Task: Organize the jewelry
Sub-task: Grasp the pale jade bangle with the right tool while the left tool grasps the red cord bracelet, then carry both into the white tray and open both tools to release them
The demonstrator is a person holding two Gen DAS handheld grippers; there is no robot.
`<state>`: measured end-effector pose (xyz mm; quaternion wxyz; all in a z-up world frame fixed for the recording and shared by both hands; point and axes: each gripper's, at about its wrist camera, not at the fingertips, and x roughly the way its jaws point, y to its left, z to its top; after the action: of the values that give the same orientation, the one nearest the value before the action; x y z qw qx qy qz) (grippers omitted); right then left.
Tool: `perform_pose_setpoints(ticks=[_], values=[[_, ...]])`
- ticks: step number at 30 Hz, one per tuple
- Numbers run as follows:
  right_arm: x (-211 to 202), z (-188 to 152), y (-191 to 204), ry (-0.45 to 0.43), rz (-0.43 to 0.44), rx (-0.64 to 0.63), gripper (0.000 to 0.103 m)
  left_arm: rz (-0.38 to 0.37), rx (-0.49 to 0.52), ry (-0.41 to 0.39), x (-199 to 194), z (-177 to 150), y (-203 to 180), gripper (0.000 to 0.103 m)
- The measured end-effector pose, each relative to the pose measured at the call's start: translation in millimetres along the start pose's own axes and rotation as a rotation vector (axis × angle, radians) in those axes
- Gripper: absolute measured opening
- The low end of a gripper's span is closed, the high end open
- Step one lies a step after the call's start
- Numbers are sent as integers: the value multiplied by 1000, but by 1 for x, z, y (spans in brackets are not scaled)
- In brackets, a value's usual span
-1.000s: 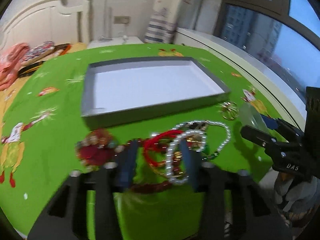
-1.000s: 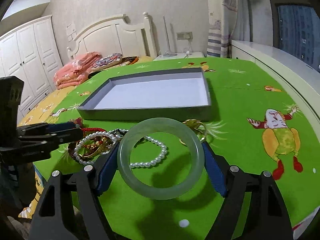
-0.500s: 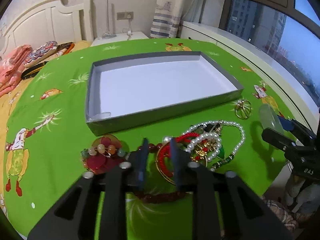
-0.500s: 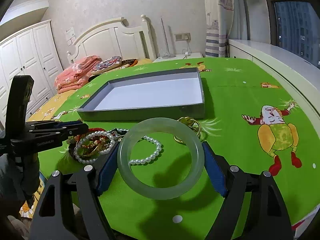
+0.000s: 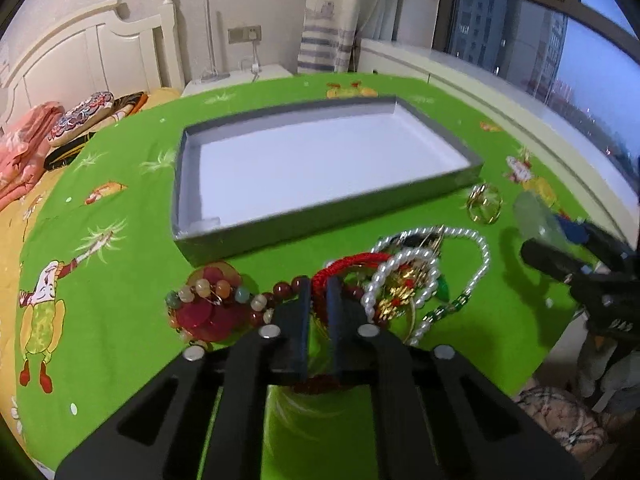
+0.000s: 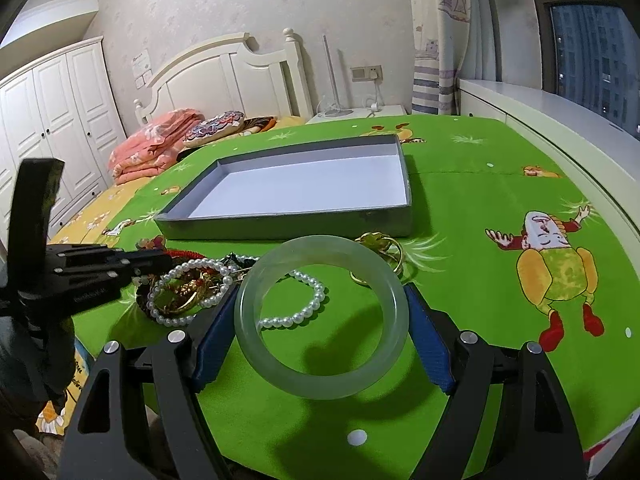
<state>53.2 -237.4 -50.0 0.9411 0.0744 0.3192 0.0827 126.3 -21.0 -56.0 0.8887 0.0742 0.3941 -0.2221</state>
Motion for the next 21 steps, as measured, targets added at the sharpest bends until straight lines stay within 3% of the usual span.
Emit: perform_pose_setpoints(ticks=[11, 21], values=[[-7, 16, 0, -32, -3, -25, 76, -30, -14, -118, -40, 40, 5, 5], [20, 57, -11, 13, -34, -78, 76, -34, -15, -104, -20, 86, 19, 5]])
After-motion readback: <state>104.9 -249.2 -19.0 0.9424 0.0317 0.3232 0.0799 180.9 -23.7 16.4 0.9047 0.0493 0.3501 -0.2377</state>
